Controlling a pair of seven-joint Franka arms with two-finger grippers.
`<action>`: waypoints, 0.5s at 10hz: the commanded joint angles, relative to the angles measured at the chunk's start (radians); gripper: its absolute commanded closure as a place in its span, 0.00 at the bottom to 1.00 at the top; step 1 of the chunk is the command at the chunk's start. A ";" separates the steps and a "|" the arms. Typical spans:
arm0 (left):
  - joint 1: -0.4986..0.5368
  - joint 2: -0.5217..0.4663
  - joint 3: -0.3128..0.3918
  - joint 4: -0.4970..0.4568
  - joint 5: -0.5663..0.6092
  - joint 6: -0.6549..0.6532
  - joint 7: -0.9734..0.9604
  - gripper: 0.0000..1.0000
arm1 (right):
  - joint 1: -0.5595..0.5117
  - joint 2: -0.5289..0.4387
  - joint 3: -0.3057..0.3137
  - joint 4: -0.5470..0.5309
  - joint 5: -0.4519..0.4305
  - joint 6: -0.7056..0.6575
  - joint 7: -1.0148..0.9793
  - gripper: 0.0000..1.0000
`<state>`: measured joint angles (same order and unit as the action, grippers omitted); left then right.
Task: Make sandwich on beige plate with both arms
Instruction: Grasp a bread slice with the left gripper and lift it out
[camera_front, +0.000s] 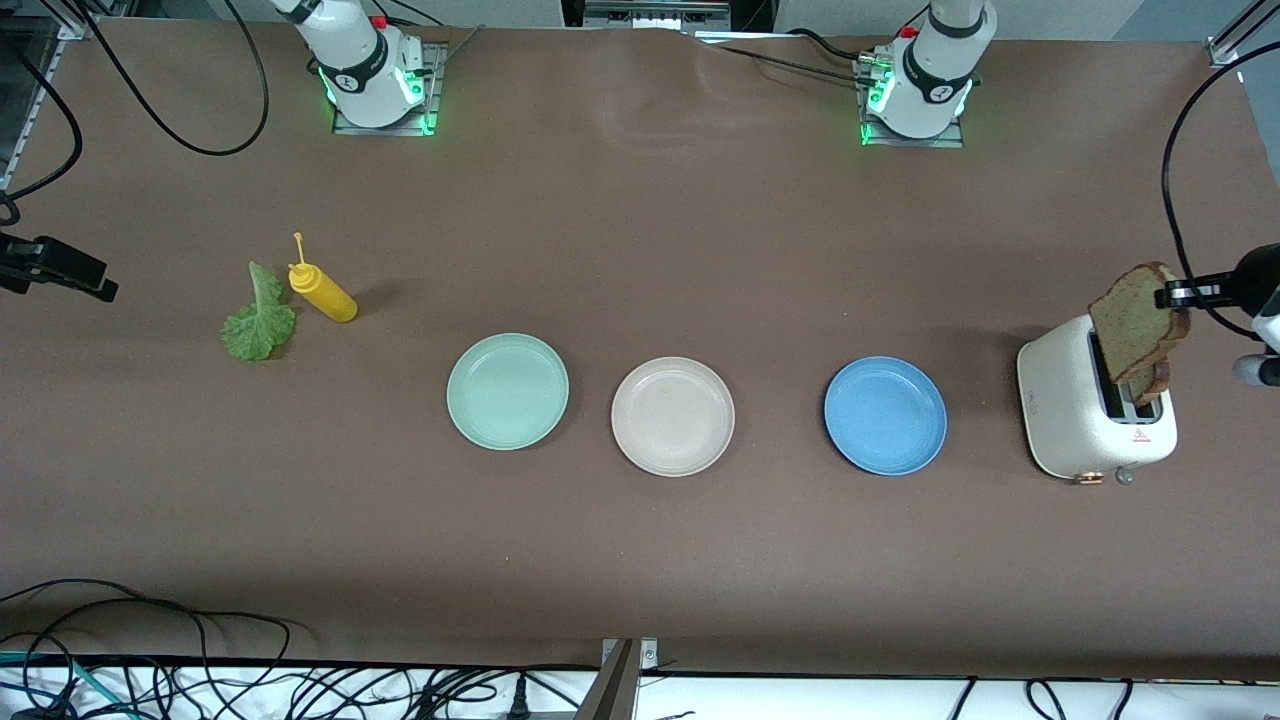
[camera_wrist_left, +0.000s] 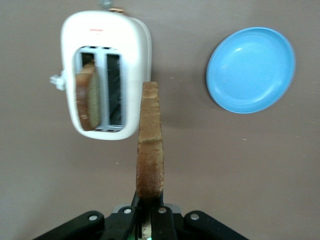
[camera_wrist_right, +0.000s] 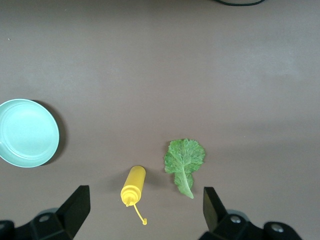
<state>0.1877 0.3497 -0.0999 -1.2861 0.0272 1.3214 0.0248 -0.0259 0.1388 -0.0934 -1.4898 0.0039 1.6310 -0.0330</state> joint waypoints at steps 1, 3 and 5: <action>-0.022 -0.053 0.000 -0.106 -0.129 0.091 -0.003 1.00 | -0.011 -0.004 0.004 0.006 0.019 -0.011 -0.008 0.00; -0.048 -0.064 0.000 -0.176 -0.267 0.166 -0.012 1.00 | -0.011 -0.004 0.004 0.006 0.019 -0.011 -0.008 0.00; -0.063 -0.048 0.000 -0.237 -0.444 0.247 -0.032 1.00 | -0.011 -0.004 0.004 0.006 0.018 -0.011 -0.008 0.00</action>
<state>0.1346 0.3309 -0.1064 -1.4443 -0.3175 1.5059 0.0053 -0.0260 0.1388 -0.0934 -1.4897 0.0040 1.6309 -0.0330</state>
